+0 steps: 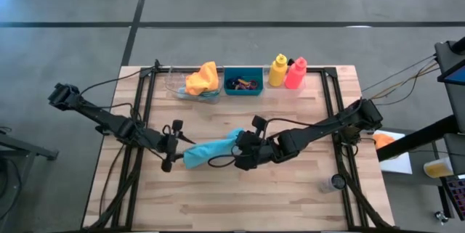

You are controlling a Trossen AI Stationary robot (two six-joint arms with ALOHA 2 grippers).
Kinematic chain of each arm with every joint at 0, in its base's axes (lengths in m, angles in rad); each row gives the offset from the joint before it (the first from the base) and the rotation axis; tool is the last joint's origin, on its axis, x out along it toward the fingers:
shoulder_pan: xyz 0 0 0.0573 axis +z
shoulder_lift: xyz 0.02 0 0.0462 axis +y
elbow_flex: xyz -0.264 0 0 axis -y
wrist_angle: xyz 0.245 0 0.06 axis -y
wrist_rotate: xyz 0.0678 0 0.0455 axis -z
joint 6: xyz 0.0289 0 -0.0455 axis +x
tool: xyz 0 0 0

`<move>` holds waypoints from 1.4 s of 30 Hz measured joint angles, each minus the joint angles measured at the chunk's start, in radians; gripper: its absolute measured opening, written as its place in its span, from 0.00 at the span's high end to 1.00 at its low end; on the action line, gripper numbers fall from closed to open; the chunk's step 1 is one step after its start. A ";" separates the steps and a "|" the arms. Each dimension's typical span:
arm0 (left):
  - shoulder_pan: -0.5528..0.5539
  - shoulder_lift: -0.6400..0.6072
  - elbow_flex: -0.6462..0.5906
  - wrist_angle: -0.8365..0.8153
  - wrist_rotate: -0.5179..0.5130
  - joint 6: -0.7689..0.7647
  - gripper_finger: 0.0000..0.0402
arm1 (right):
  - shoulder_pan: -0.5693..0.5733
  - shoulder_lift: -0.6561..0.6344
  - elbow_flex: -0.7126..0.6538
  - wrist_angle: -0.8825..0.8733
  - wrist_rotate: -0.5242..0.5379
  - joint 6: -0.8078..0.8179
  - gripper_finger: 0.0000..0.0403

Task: Pick & Place Sports Items
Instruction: Fold the blue towel

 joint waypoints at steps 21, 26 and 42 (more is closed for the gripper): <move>0.000 -0.002 0.000 -0.078 0.241 -0.063 0.16 | 0.012 0.047 -0.002 0.005 -0.060 0.012 0.98; 0.000 -0.002 0.000 -0.078 0.253 -0.063 0.11 | 0.012 0.047 -0.002 0.007 -0.090 0.015 0.98; 0.000 -0.002 0.000 -0.083 0.253 -0.062 0.09 | 0.088 0.139 -0.002 0.032 -0.368 0.160 0.98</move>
